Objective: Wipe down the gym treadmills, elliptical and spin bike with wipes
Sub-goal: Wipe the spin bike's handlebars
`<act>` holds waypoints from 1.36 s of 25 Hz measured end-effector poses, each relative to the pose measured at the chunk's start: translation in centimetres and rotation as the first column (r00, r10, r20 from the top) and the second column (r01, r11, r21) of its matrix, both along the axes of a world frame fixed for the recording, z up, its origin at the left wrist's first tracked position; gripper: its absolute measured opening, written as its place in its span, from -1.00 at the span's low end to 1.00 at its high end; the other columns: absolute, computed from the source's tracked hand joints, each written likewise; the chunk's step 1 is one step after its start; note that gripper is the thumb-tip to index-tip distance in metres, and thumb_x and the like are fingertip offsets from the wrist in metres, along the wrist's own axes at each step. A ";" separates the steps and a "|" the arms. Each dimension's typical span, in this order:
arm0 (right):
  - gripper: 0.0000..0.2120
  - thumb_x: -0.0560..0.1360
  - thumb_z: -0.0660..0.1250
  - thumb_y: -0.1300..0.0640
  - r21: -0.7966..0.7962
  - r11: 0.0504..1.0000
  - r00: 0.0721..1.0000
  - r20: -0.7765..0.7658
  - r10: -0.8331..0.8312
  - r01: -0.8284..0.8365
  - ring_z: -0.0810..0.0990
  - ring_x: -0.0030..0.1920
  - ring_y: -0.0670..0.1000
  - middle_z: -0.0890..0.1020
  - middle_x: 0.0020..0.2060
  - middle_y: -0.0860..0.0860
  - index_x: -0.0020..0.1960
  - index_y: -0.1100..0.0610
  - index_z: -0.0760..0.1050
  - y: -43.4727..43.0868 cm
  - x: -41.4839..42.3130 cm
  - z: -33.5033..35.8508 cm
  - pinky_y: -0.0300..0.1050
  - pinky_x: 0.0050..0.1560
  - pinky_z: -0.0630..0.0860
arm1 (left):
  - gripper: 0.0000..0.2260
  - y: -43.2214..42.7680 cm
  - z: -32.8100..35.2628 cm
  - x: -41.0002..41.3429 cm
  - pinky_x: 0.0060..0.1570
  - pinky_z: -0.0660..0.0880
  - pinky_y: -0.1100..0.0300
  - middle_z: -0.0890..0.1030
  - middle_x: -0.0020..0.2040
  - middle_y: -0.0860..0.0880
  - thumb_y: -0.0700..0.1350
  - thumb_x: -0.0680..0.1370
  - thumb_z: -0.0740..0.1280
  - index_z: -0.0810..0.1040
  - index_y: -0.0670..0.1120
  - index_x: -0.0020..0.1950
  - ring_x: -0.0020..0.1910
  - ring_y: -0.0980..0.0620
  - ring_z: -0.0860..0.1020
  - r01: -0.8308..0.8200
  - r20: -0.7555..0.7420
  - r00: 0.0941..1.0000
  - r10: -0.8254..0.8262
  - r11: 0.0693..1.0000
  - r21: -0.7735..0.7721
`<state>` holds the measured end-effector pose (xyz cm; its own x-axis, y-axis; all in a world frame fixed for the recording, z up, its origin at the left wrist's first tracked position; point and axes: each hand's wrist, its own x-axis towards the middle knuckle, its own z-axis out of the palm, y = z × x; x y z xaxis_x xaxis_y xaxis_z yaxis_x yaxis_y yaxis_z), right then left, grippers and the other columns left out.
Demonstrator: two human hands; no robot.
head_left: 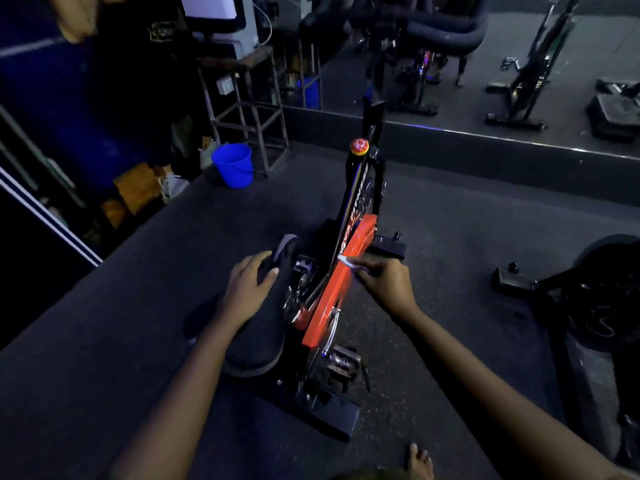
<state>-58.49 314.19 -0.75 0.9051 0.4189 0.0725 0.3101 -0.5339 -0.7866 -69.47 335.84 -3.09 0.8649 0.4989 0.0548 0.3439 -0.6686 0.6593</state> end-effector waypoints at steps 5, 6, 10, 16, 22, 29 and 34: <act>-0.71 0.43 0.31 0.35 0.133 0.989 0.997 0.040 -0.062 0.056 0.54 -0.09 -0.20 0.67 -0.01 0.10 0.09 0.13 0.63 -6.6 10.9 2.5 -0.54 -0.17 0.35 | -0.67 -7.0 2.9 10.4 0.15 0.30 0.34 0.53 0.20 -0.05 -0.14 0.58 0.31 0.47 -0.13 0.35 0.22 0.00 0.48 0.043 0.119 0.992 -0.044 0.999 0.008; -0.70 0.43 0.30 0.35 0.156 0.986 0.996 0.051 -0.075 0.067 0.54 -0.06 -0.21 0.67 -0.01 0.08 0.09 0.12 0.63 -8.1 13.1 3.4 -0.56 -0.15 0.35 | -0.66 -8.6 3.7 12.7 0.13 0.29 0.36 0.54 0.20 -0.08 -0.16 0.58 0.31 0.47 -0.15 0.35 0.21 -0.02 0.49 0.044 0.144 0.989 -0.043 0.999 0.000; -0.70 0.43 0.29 0.34 0.183 0.982 0.988 0.137 -0.075 0.050 0.57 0.01 -0.17 0.67 0.00 0.04 0.08 0.10 0.63 -12.2 21.0 6.9 -0.57 -0.09 0.35 | -0.64 -13.7 6.8 21.0 0.14 0.29 0.35 0.52 0.26 -0.16 -0.19 0.57 0.32 0.45 -0.18 0.37 0.25 -0.07 0.48 0.047 0.221 0.974 -0.038 0.998 -0.034; -0.71 0.43 0.28 0.32 0.265 0.964 0.957 0.277 -0.085 0.009 0.59 0.02 -0.16 0.68 -0.01 0.01 0.06 0.10 0.65 -13.0 30.7 12.1 -0.48 0.00 0.40 | -0.60 -15.4 12.4 31.4 0.17 0.20 0.41 0.48 0.30 -0.14 -0.19 0.57 0.32 0.41 -0.18 0.40 0.31 -0.06 0.43 0.097 0.342 0.933 -0.113 0.993 0.063; -0.68 0.41 0.27 0.35 0.235 0.971 0.880 0.471 -0.067 -0.051 0.57 -0.22 -0.20 0.70 -0.14 0.07 0.05 0.09 0.65 -9.7 42.2 16.9 -0.45 -0.22 0.37 | -0.47 -11.5 16.7 43.8 0.36 0.14 0.21 0.29 0.44 -0.12 -0.10 0.57 0.33 0.26 -0.11 0.50 0.42 -0.08 0.26 0.029 0.424 0.899 -0.112 0.980 0.198; -0.65 0.36 0.27 0.38 -0.038 0.932 0.548 0.801 0.243 -0.360 0.56 -0.13 -0.12 0.70 -0.08 -0.01 -0.03 0.06 0.67 -2.0 52.0 21.4 -0.41 -0.17 0.38 | -0.30 -4.1 19.3 52.6 0.33 0.08 0.41 0.26 0.44 -0.11 -0.10 0.44 0.48 0.23 -0.13 0.50 0.43 0.01 0.26 0.096 0.439 0.880 -0.183 0.973 0.211; -0.67 0.40 0.13 0.22 -0.216 0.813 0.386 0.795 0.468 -0.541 0.63 0.03 -0.03 0.69 -0.04 -0.02 -0.10 0.11 0.67 3.0 54.0 21.6 -0.10 0.01 0.55 | -0.39 -1.9 18.5 54.5 0.22 0.23 0.51 0.48 0.30 0.01 0.02 0.35 0.52 0.47 -0.09 0.35 0.27 0.17 0.41 0.163 0.425 0.870 -0.250 0.960 0.229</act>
